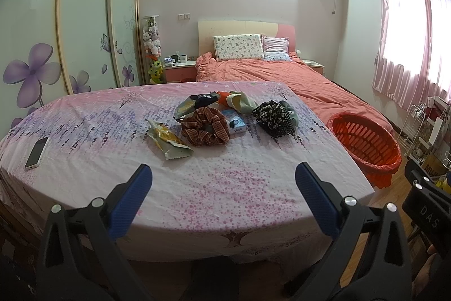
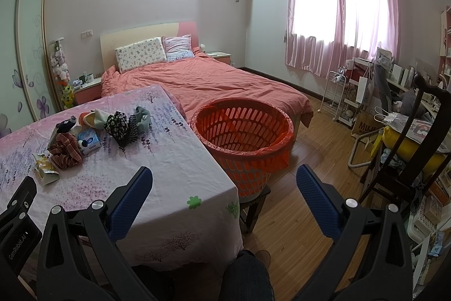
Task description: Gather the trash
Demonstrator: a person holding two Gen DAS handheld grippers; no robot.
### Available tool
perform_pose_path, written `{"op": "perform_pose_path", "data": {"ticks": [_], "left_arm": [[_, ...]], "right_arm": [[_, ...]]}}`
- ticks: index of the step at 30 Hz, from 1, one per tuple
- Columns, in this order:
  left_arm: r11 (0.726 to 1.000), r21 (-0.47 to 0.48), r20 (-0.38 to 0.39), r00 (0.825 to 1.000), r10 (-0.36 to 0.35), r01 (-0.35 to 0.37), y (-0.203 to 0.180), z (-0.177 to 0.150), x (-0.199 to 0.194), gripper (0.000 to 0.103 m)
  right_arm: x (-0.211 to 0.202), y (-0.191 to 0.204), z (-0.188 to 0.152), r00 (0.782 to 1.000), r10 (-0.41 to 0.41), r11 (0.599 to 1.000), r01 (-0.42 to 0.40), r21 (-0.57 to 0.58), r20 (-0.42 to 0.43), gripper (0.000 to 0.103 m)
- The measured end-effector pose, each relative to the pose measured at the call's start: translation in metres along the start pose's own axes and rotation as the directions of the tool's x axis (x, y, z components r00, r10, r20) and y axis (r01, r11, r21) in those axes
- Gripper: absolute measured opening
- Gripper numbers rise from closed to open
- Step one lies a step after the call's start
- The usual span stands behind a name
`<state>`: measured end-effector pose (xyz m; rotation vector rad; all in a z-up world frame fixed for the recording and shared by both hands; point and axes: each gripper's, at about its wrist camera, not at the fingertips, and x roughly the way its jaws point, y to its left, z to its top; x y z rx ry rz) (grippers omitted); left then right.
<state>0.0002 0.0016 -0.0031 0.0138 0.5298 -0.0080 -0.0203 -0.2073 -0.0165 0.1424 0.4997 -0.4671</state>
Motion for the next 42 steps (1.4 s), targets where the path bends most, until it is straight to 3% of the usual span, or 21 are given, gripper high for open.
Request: {"op": "perform_pose_path", "data": {"ticks": [26, 31, 42], "left_arm": [[1.0, -0.001, -0.005, 1.0, 0.0, 0.0, -0.002, -0.001, 0.001, 0.099], [1.0, -0.012, -0.02, 1.0, 0.011, -0.012, -0.004, -0.006, 0.019, 0.099], [0.98, -0.137, -0.136, 0.983, 0.126, -0.145, 0.073, 0.009, 0.086, 0.099]], "right_arm": [[0.002, -0.001, 0.0, 1.0, -0.004, 1.0, 0.004, 0.002, -0.004, 0.101], [0.006, -0.004, -0.001, 1.0, -0.011, 1.0, 0.011, 0.006, 0.0, 0.101], [0.045, 0.004, 0.007, 0.998, 0.045, 0.999, -0.044, 0.015, -0.045, 0.101]]}}
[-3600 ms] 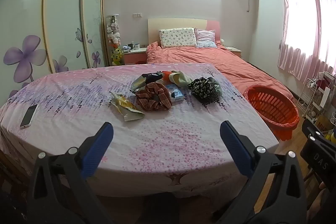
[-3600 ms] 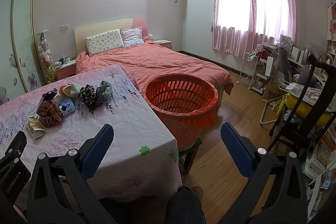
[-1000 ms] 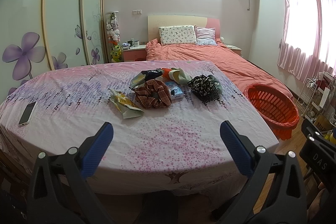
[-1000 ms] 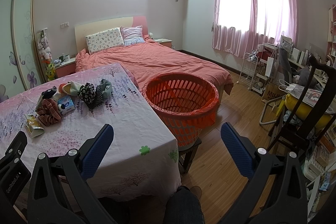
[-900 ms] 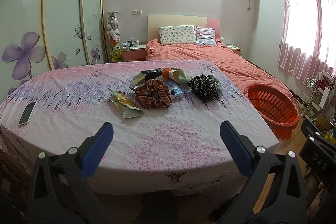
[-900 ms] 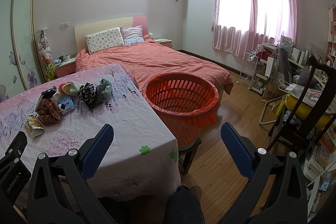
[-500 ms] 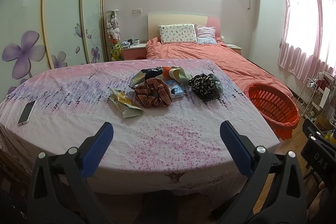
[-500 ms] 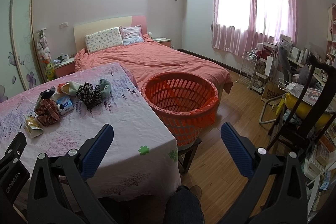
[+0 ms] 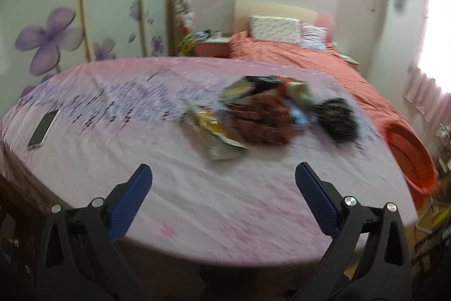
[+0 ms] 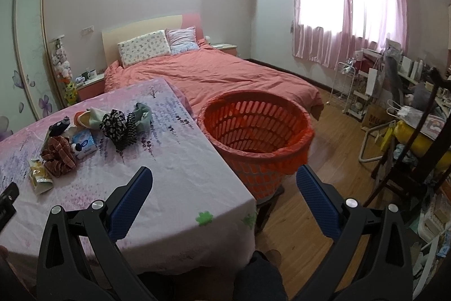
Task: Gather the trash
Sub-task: 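Grasp the yellow snack wrapper with the left tool while the right tool grasps the black beaded mat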
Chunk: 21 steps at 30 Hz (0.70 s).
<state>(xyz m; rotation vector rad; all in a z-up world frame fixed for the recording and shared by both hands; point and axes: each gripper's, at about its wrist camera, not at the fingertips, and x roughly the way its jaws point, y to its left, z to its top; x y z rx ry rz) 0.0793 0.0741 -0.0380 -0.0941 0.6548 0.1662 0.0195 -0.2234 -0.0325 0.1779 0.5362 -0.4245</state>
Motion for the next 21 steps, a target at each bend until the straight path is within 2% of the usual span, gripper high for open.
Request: {"op": "perform_pose_path", "data": {"ticks": [4, 9, 11, 13, 15, 21], "left_arm": [[0.998, -0.06, -0.024, 0.999, 0.028, -0.03, 0.032, 0.015, 0.029, 0.097], [0.998, -0.061, -0.066, 0.997, 0.027, -0.031, 0.048, 0.029, 0.066, 0.086], [0.998, -0.051, -0.092, 0.995, 0.026, -0.031, 0.046, 0.034, 0.082, 0.082], [0.998, -0.052, -0.113, 0.993, 0.02, -0.026, 0.045, 0.037, 0.094, 0.079], [0.998, -0.064, -0.137, 0.991, 0.003, -0.012, 0.043, 0.041, 0.108, 0.075], [0.997, -0.076, -0.177, 0.984, -0.02, 0.006, 0.036, 0.049, 0.136, 0.074]], "right_arm": [[0.026, 0.015, 0.007, 0.995, 0.095, 0.995, -0.096, -0.024, -0.039, 0.101], [0.056, 0.037, 0.015, 0.983, 0.167, 0.984, -0.171, -0.047, -0.08, 0.094], [0.069, 0.048, 0.02, 0.973, 0.209, 0.975, -0.215, -0.055, -0.097, 0.09], [0.079, 0.059, 0.025, 0.961, 0.255, 0.963, -0.262, -0.064, -0.105, 0.08], [0.087, 0.069, 0.03, 0.946, 0.3, 0.948, -0.31, -0.076, -0.119, 0.075], [0.119, 0.103, 0.049, 0.913, 0.375, 0.917, -0.391, -0.082, -0.162, 0.061]]}}
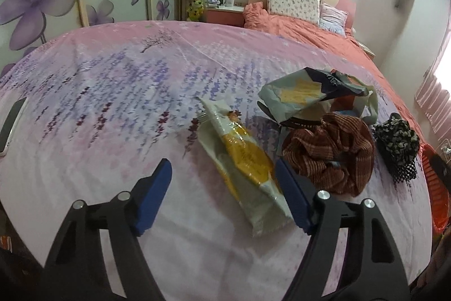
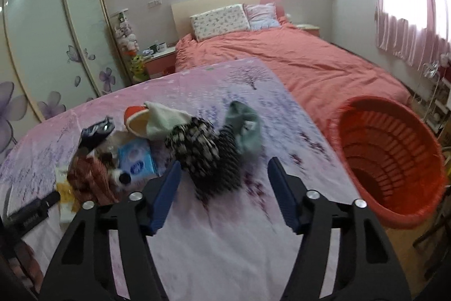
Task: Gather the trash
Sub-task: 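Grasp the yellow snack wrapper with the left tool while the right tool grasps the black beaded mat, then carry both items to the orange basket and open both tools to drop them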
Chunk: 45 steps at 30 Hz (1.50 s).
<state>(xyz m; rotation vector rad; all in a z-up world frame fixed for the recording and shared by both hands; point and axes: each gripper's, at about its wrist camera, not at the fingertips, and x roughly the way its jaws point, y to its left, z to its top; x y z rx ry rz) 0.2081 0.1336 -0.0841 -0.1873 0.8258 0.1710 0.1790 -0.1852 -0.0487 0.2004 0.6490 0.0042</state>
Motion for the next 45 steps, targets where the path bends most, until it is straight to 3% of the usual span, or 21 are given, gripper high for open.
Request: {"op": "perform_pose_path", "data": {"ticks": [6, 8, 10, 16, 19, 21, 23, 35, 41, 45], "left_arm": [[1.0, 0.002, -0.038, 0.999, -0.012, 0.012, -0.004, 0.002, 0.017, 0.074], [1.0, 0.001, -0.048, 0.999, -0.017, 0.017, -0.005, 0.003, 0.022, 0.073], [1.0, 0.001, -0.061, 0.998, -0.025, 0.025, -0.006, 0.003, 0.029, 0.069], [0.999, 0.01, -0.056, 0.998, -0.041, 0.042, -0.009, 0.004, 0.035, 0.057], [0.997, 0.006, -0.053, 0.995, -0.083, 0.083, -0.01, 0.004, 0.035, 0.04], [0.993, -0.002, -0.051, 0.991, -0.122, 0.122, -0.008, 0.004, 0.033, 0.025], [0.989, 0.003, -0.045, 0.988, -0.148, 0.148, -0.007, 0.005, 0.032, 0.017], [0.99, 0.053, 0.072, 0.989, -0.132, 0.129, 0.006, 0.032, -0.017, 0.011], [0.987, 0.077, 0.133, 0.98, -0.148, 0.139, -0.001, 0.047, -0.051, 0.011], [0.978, 0.1, 0.161, 0.967, -0.197, 0.183, -0.019, 0.059, -0.074, 0.011]], "right_arm": [[0.038, 0.01, 0.015, 0.997, 0.042, 0.999, -0.041, 0.02, -0.068, 0.046], [0.041, 0.017, 0.013, 0.996, 0.048, 0.999, -0.048, -0.001, -0.078, 0.034], [0.048, 0.025, 0.012, 0.995, 0.046, 0.998, -0.049, -0.035, -0.09, 0.014], [0.051, 0.019, 0.009, 0.993, 0.045, 0.998, -0.048, -0.03, -0.114, 0.014], [0.056, 0.017, 0.009, 0.991, 0.046, 0.999, -0.048, -0.012, -0.122, 0.015], [0.057, 0.018, 0.009, 0.989, 0.059, 0.998, -0.062, -0.019, -0.133, 0.004], [0.052, 0.021, 0.011, 0.991, 0.073, 0.996, -0.078, -0.034, -0.116, 0.004], [-0.002, 0.017, 0.044, 0.989, 0.143, 0.99, -0.142, -0.029, 0.044, 0.003], [-0.028, 0.002, 0.051, 0.985, 0.123, 0.992, -0.121, -0.02, 0.122, 0.003], [-0.045, -0.013, 0.053, 0.983, 0.089, 0.996, -0.089, -0.005, 0.163, 0.003]]}}
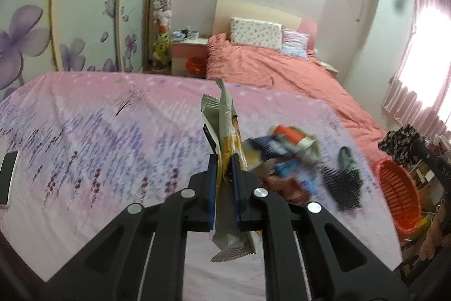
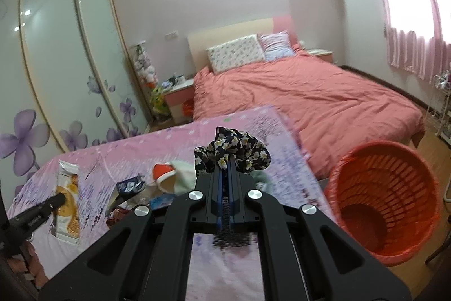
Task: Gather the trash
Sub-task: 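Carry both items to the orange basket and open both tools to drop them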
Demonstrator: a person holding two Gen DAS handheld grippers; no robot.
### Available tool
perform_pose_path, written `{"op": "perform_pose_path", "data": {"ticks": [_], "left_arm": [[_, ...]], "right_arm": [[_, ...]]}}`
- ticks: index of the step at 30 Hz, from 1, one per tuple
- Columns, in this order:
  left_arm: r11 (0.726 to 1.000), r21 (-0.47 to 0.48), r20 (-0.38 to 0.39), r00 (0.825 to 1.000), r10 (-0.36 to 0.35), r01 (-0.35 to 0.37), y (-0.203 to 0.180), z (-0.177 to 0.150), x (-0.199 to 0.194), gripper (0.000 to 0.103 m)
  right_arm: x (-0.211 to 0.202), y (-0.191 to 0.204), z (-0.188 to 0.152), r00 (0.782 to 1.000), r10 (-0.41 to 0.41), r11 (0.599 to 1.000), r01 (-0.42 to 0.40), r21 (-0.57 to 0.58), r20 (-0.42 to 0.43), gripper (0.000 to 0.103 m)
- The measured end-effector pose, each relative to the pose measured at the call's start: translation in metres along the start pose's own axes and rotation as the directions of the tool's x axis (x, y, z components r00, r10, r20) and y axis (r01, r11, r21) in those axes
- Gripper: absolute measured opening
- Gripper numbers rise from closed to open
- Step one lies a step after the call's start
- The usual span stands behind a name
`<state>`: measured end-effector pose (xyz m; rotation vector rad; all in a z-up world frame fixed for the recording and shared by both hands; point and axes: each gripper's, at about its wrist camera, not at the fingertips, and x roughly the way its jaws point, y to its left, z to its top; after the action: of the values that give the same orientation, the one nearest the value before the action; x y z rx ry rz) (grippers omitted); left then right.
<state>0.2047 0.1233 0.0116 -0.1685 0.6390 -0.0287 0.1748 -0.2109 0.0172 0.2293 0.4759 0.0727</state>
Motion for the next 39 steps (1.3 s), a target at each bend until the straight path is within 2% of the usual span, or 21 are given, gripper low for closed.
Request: {"op": "perform_pose_path", "data": {"ticks": [8, 14, 21, 29, 32, 34, 36, 37, 38, 39], "left_arm": [[0.988, 0.072, 0.007, 0.991, -0.134, 0.134, -0.068, 0.011, -0.008, 0.011], [0.953, 0.148, -0.031, 0.965, -0.262, 0.263, -0.14, 0.007, -0.003, 0.011], [0.887, 0.231, -0.105, 0.916, -0.387, 0.401, -0.234, -0.006, 0.015, 0.011], [0.82, 0.267, -0.216, 0.861, -0.461, 0.506, -0.326, -0.029, 0.061, 0.011], [0.801, 0.286, -0.242, 0.848, -0.471, 0.526, -0.353, -0.037, 0.076, 0.012], [0.79, 0.296, -0.264, 0.84, -0.473, 0.538, -0.368, -0.043, 0.087, 0.014], [0.791, 0.302, -0.285, 0.842, -0.458, 0.532, -0.384, -0.049, 0.102, 0.021], [0.792, 0.304, -0.296, 0.843, -0.449, 0.529, -0.386, -0.053, 0.11, 0.026], [0.799, 0.307, -0.308, 0.848, -0.431, 0.518, -0.39, -0.057, 0.118, 0.038], [0.806, 0.308, -0.313, 0.854, -0.416, 0.506, -0.389, -0.06, 0.124, 0.044]], "right_arm": [[-0.025, -0.035, 0.0, 0.995, -0.081, 0.996, 0.079, 0.035, 0.056, 0.003], [-0.039, -0.077, -0.001, 0.985, -0.153, 0.986, 0.146, 0.083, 0.084, 0.003], [-0.043, -0.134, -0.009, 0.97, -0.231, 0.963, 0.216, 0.161, 0.082, 0.003], [-0.03, -0.187, -0.016, 0.961, -0.274, 0.935, 0.255, 0.245, 0.045, 0.003], [-0.025, -0.204, -0.017, 0.959, -0.28, 0.926, 0.262, 0.271, 0.031, 0.003], [-0.022, -0.212, -0.018, 0.961, -0.277, 0.923, 0.259, 0.286, 0.023, 0.004], [-0.016, -0.221, -0.021, 0.964, -0.265, 0.92, 0.25, 0.302, 0.008, 0.004], [-0.015, -0.225, -0.021, 0.965, -0.262, 0.918, 0.248, 0.31, 0.003, 0.009], [-0.014, -0.228, -0.023, 0.965, -0.26, 0.916, 0.248, 0.315, -0.002, 0.013], [-0.011, -0.23, -0.025, 0.965, -0.261, 0.914, 0.251, 0.32, -0.012, 0.022]]}}
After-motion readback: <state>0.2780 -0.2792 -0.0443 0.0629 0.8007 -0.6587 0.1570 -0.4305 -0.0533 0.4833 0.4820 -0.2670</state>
